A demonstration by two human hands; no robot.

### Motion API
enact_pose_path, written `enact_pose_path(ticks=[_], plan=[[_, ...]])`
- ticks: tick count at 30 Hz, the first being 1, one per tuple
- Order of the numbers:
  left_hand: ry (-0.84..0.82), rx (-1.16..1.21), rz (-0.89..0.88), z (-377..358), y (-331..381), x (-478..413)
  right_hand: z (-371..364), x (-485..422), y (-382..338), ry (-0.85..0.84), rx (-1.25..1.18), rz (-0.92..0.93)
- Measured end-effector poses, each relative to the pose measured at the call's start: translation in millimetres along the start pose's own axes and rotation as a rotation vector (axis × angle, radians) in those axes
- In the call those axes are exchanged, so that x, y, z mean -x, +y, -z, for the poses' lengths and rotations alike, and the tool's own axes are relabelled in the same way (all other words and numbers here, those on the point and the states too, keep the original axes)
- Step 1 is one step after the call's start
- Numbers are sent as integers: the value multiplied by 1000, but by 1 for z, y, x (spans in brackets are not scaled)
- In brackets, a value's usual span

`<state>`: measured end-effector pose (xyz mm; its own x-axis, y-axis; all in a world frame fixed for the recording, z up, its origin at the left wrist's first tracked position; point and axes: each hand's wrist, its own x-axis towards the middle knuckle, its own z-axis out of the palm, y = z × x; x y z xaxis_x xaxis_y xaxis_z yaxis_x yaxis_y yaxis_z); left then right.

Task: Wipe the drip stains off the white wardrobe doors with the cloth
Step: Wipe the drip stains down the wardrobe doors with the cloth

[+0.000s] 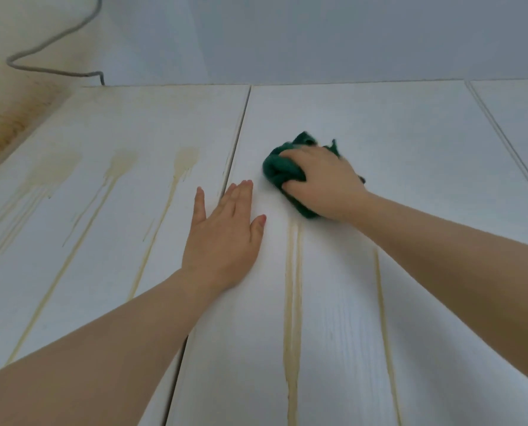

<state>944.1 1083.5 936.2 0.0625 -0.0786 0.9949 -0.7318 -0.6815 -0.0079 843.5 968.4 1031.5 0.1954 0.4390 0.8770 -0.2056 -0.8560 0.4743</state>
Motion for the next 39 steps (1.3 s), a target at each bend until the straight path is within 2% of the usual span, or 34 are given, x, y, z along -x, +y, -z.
enact_pose_path(ticks=[2,3,6,7,8,11,13,14,17,18,20,22,24,26,28,30,31,34,36,39], plan=[[32,57,-2,0,-2,1,4,24,-3,-53,-48,225],[44,78,0,0,-2,2,10,22,6,-58,-56,202],[61,83,-3,-3,-3,1,12,-6,24,78,-111,-227],[67,83,-4,-3,-4,1,6,-9,19,117,-65,-269],[71,89,-5,-4,-4,1,1,-3,9,118,-22,-228],[103,152,-17,-4,-5,1,-7,48,-21,-10,-64,133],[146,205,2,-4,-5,3,4,60,-14,-80,-64,277],[172,229,18,-4,-5,3,10,51,-1,-87,-61,248],[198,210,13,-6,-5,4,16,11,28,23,-85,-170],[200,190,-3,-7,-6,3,12,9,26,86,-50,-249],[190,143,-7,-7,-6,5,4,28,8,78,10,-175],[168,61,-22,-6,-7,5,2,66,-14,-47,-31,27],[162,16,-17,-5,-7,6,12,85,-9,-145,-10,151],[143,-20,-12,-4,-4,7,24,71,22,-125,21,83],[125,-59,-1,-4,-1,9,29,52,43,2,13,-161],[114,-108,0,-3,0,9,22,57,33,82,41,-283],[101,-131,-6,-1,0,9,16,70,22,68,51,-240],[68,-154,-9,1,-1,12,14,121,-6,-138,13,52],[109,-102,-48,2,-1,15,29,116,17,-167,68,62],[182,34,-165,7,10,21,42,85,58,-11,77,-302]])
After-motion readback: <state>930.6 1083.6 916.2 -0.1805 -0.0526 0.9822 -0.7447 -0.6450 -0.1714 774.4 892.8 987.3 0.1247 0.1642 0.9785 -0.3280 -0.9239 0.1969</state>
